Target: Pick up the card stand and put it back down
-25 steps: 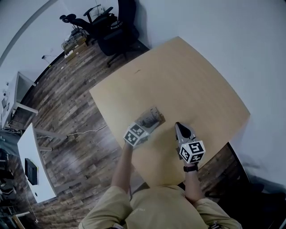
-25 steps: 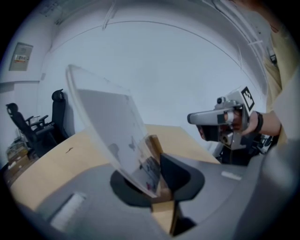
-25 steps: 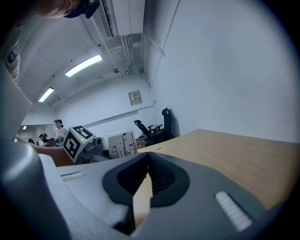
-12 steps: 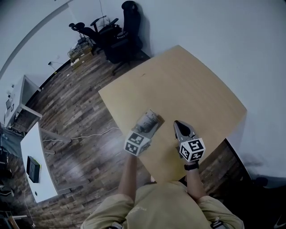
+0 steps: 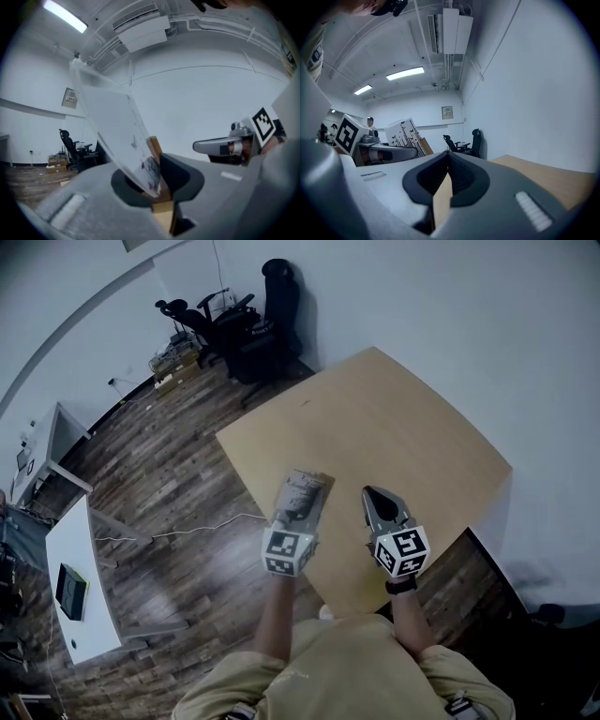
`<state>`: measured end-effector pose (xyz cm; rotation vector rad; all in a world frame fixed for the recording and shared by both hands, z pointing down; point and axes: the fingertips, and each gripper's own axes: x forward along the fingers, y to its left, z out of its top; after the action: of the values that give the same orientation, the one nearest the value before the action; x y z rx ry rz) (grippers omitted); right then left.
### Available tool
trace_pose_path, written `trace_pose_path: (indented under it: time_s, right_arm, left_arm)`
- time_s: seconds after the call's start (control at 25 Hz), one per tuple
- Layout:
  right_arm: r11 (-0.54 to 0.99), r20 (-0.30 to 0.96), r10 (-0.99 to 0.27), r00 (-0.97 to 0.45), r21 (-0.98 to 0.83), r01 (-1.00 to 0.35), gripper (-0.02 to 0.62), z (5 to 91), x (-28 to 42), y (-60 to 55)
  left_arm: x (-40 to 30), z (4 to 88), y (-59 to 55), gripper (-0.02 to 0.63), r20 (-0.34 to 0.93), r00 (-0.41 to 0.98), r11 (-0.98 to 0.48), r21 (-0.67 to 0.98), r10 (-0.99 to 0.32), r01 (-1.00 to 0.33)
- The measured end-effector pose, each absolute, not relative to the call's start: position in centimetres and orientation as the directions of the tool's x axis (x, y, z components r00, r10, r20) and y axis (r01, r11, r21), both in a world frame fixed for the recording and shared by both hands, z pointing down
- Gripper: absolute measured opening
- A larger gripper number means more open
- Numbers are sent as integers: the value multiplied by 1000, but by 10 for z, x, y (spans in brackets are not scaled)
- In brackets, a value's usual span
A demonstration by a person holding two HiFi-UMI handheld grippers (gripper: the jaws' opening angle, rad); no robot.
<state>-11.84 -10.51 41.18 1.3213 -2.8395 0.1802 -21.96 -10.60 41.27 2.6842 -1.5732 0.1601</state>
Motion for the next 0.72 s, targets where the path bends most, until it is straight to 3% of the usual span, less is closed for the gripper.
trace_pose_path:
  time_s: [0.32, 0.72]
  right_arm:
    - [602, 32, -796, -604, -51, -797, 3, 398, -123, -76]
    - [563, 69, -823, -564, -32, -826, 3, 401, -127, -41]
  left_arm:
    - [-231, 392, -74, 52, -31, 414, -413, -26, -910, -910]
    - [-224, 392, -46, 51, -16, 479, -479, -31, -877, -877]
